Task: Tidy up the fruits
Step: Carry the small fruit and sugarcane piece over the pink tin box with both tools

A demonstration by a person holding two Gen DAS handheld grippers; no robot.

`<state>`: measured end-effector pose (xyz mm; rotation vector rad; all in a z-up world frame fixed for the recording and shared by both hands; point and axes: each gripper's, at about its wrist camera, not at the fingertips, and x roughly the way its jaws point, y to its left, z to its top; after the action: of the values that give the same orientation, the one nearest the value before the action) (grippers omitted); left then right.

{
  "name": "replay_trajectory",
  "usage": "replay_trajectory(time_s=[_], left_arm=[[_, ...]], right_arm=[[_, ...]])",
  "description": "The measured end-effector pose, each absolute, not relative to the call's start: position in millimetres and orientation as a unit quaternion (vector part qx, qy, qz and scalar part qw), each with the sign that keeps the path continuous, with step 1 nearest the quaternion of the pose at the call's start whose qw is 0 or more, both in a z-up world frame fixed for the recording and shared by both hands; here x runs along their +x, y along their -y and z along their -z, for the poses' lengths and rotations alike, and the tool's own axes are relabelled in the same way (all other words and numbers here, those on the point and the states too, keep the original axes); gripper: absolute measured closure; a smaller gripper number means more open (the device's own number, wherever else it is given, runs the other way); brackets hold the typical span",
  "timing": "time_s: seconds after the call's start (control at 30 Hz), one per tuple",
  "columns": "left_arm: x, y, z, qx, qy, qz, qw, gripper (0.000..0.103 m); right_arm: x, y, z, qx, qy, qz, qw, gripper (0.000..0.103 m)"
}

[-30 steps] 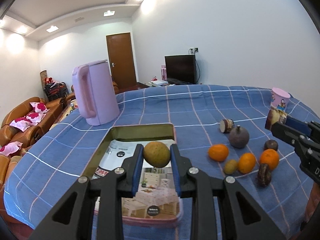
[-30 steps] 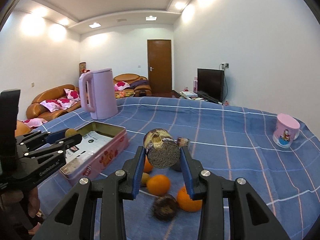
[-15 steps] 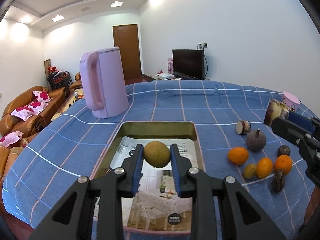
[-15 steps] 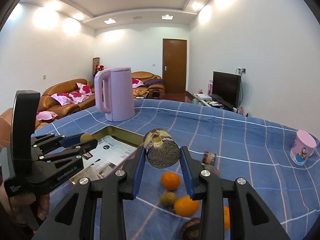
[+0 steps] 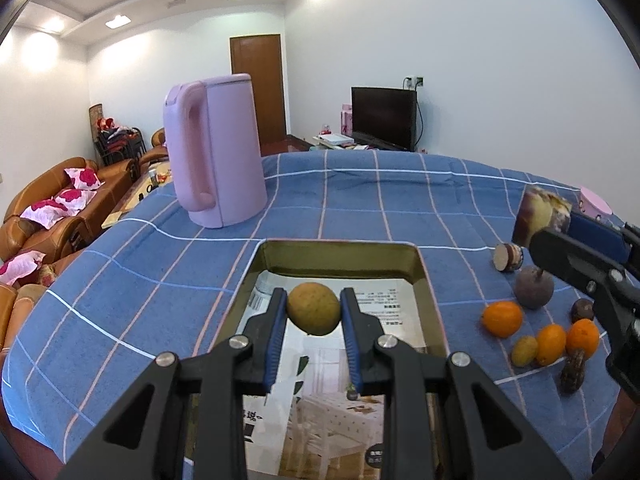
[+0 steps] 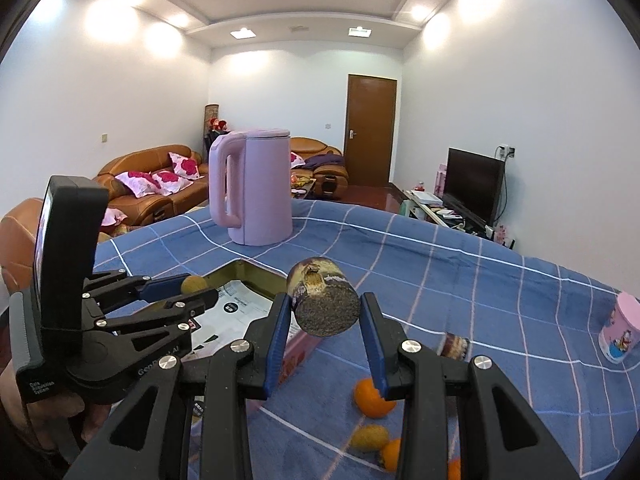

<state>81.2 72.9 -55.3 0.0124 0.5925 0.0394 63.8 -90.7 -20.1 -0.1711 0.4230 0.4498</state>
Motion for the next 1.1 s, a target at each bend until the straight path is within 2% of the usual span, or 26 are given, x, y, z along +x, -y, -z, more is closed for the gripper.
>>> replay_trajectory(time_s=[1.1], left_arm=[[107.4,-94.1,72.6,0.005,-0.340,-0.025,0.940,0.075]], right_arm=[[97.4,30.2,61.2,-0.113,-0.268,-0.257,0.922,0.066]])
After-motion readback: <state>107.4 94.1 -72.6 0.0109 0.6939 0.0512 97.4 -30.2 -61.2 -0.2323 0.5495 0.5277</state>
